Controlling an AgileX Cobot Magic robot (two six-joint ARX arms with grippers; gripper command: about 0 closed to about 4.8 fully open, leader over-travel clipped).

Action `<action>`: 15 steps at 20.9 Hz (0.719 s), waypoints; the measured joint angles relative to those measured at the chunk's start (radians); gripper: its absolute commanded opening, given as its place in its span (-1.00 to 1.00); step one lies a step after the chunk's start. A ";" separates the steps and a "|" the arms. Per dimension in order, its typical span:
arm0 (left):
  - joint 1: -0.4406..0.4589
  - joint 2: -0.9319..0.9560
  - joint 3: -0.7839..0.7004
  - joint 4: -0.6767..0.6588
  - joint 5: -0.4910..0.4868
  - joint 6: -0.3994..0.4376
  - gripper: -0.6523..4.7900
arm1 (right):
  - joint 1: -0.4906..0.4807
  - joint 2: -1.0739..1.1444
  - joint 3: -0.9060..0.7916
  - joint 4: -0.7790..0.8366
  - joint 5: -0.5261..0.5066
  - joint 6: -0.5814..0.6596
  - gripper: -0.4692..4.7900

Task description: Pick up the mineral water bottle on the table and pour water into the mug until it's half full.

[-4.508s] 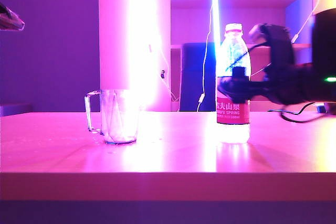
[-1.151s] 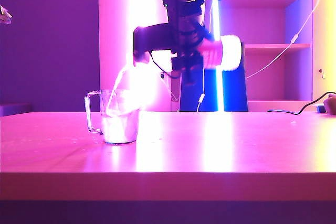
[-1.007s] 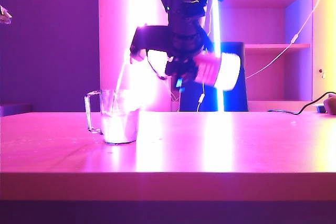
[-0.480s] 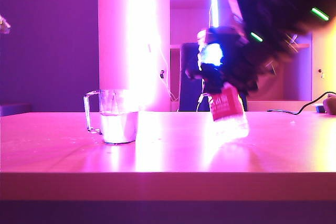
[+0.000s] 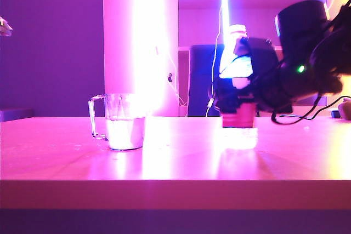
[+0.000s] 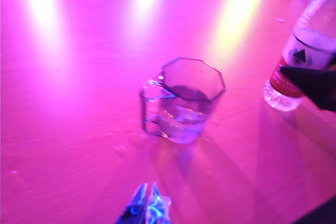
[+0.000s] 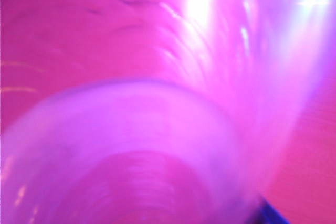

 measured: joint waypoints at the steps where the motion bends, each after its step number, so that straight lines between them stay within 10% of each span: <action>1: 0.000 -0.014 0.000 0.000 -0.021 0.000 -0.66 | 0.001 -0.026 -0.010 0.000 -0.004 0.000 1.00; 15: 0.000 -0.575 -0.145 -0.055 -0.422 -0.044 -0.66 | 0.004 -0.571 -0.467 -0.006 0.016 0.023 1.00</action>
